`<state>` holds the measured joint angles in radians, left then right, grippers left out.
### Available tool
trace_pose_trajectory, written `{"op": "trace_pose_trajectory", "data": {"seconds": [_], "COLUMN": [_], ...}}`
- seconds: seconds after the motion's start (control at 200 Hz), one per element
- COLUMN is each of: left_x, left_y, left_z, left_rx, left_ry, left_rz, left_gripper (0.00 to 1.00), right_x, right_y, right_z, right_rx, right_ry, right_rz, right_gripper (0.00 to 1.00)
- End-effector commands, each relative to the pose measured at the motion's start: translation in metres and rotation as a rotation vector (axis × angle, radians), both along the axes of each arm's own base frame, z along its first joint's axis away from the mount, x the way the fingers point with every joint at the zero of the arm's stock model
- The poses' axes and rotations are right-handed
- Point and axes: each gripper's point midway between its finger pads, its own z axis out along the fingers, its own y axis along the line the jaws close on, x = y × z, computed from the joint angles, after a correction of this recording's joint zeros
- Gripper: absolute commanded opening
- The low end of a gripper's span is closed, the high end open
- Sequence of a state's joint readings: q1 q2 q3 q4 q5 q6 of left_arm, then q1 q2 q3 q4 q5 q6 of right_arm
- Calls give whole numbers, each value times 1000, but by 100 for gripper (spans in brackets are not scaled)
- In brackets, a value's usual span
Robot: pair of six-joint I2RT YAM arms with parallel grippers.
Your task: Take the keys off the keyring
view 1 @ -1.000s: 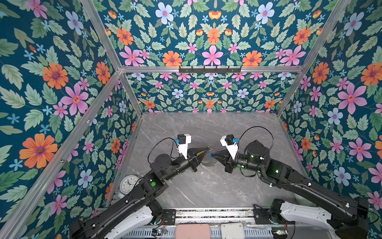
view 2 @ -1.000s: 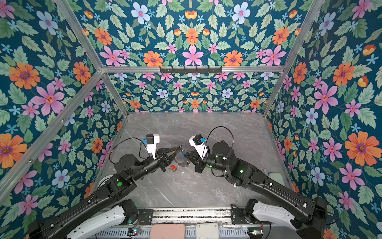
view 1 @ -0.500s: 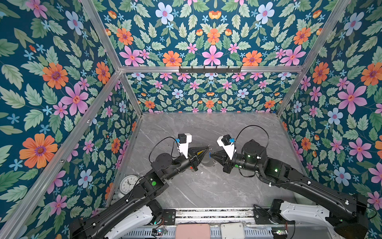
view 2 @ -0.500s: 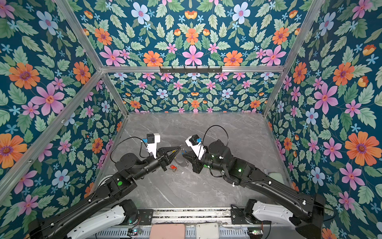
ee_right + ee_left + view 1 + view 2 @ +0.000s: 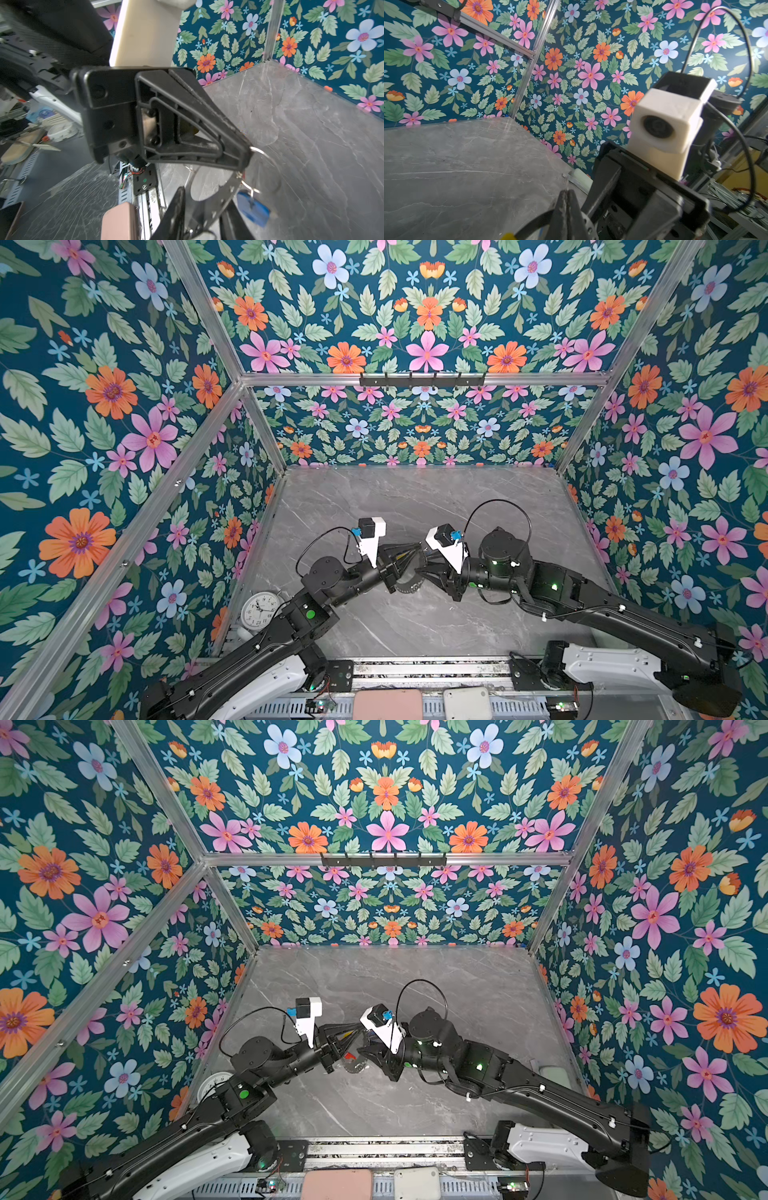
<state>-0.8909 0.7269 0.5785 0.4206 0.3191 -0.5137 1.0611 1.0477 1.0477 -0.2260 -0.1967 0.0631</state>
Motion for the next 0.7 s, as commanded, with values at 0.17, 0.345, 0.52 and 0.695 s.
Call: {"op": "trace_pose_trajectory", "data": {"seconds": [0.17, 0.345, 0.52, 0.695], "left_x": [-24, -32, -41, -49], "left_y": [6, 5, 4, 4], "left_z": [21, 23, 26, 31], "left_rx": [-74, -95, -126, -159], "left_ry": [-137, -159, -167, -169], "left_rz": [-79, -119, -173, -225], "left_gripper": [0, 0, 0, 0], "right_x": [-36, -32, -22, -25], "right_y": [-25, -43, -49, -37], "right_z": [27, 43, 56, 57], "right_rx": [81, 140, 225, 228], "right_ry": [-65, -69, -10, 24], "right_rz": [126, 102, 116, 178], "right_gripper": [48, 48, 45, 42]}}
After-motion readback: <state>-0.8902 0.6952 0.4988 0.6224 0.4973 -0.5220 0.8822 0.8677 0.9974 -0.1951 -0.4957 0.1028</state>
